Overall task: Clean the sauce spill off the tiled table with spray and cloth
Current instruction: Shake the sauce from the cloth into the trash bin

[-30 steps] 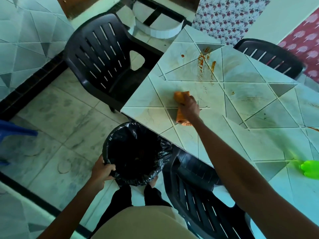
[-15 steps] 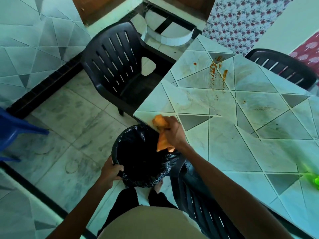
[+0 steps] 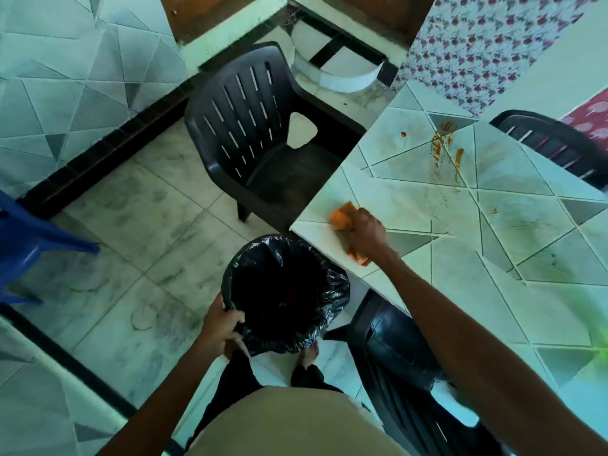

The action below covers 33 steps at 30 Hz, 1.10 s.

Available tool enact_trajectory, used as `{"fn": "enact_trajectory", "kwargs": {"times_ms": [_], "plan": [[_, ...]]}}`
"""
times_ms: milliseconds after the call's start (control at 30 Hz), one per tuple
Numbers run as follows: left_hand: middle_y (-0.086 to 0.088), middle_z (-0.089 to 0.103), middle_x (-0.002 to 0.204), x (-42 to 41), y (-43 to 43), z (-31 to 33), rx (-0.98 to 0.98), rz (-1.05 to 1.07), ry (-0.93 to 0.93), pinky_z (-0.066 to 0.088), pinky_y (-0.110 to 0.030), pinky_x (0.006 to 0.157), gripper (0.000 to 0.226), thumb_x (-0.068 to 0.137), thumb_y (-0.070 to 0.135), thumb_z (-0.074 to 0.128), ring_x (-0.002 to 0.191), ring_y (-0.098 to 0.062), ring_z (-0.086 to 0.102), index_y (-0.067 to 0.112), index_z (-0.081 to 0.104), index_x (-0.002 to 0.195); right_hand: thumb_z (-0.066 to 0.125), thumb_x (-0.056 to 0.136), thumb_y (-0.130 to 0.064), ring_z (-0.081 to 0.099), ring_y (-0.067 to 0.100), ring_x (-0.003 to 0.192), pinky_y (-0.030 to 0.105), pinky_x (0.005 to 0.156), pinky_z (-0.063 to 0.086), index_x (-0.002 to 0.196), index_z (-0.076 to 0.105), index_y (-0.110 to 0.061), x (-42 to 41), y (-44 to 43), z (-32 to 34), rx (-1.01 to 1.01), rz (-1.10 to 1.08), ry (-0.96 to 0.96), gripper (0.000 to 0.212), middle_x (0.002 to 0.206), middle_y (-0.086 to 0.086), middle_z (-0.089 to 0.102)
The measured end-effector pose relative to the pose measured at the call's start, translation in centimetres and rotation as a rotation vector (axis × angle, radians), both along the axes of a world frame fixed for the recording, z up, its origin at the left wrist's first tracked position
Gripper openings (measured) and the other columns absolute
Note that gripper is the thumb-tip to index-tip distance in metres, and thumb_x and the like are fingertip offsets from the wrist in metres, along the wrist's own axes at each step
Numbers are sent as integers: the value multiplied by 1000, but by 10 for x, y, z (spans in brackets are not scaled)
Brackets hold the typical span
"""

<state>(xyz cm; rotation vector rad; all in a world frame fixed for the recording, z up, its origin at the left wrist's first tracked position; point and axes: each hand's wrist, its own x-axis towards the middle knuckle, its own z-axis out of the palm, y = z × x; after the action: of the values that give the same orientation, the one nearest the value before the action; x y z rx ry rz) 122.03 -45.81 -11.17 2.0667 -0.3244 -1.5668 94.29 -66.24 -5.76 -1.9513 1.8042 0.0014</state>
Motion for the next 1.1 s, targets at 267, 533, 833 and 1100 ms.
{"fn": "enact_trajectory", "kwargs": {"times_ms": [267, 533, 833, 1100], "plan": [[-9, 61, 112, 71, -8, -3, -7, -108, 41, 58, -50, 83, 68, 75, -10, 54, 103, -30, 59, 27, 49, 131, 51, 67, -15, 62, 26, 108, 32, 95, 46, 127, 64, -10, 113, 73, 3, 52, -116, -377, 62, 118, 12, 68], [-14, 61, 116, 169, -12, 9, -27, 55, 96, 56, -37, 64, 70, 78, -15, 51, 95, -31, 61, 26, 48, 134, 47, 72, -14, 65, 25, 107, 41, 95, 52, 119, 67, -21, 220, 59, 7, 179, -257, -586, 52, 111, 4, 71], [-16, 61, 122, 324, -73, 2, -108, 346, 9, 60, -44, 70, 65, 87, -4, 56, 92, -33, 66, 26, 43, 143, 67, 92, -15, 66, 28, 111, 50, 101, 51, 105, 68, -29, 384, -27, -5, 502, -291, -796, 19, 116, 11, 71], [-19, 63, 112, 461, -151, -21, -102, 604, -68, 60, -41, 63, 65, 81, -10, 55, 84, -32, 67, 21, 46, 138, 62, 96, -9, 59, 27, 116, 30, 99, 52, 125, 60, -12, 542, -160, -52, 680, -93, -675, 29, 127, 14, 63]]}}
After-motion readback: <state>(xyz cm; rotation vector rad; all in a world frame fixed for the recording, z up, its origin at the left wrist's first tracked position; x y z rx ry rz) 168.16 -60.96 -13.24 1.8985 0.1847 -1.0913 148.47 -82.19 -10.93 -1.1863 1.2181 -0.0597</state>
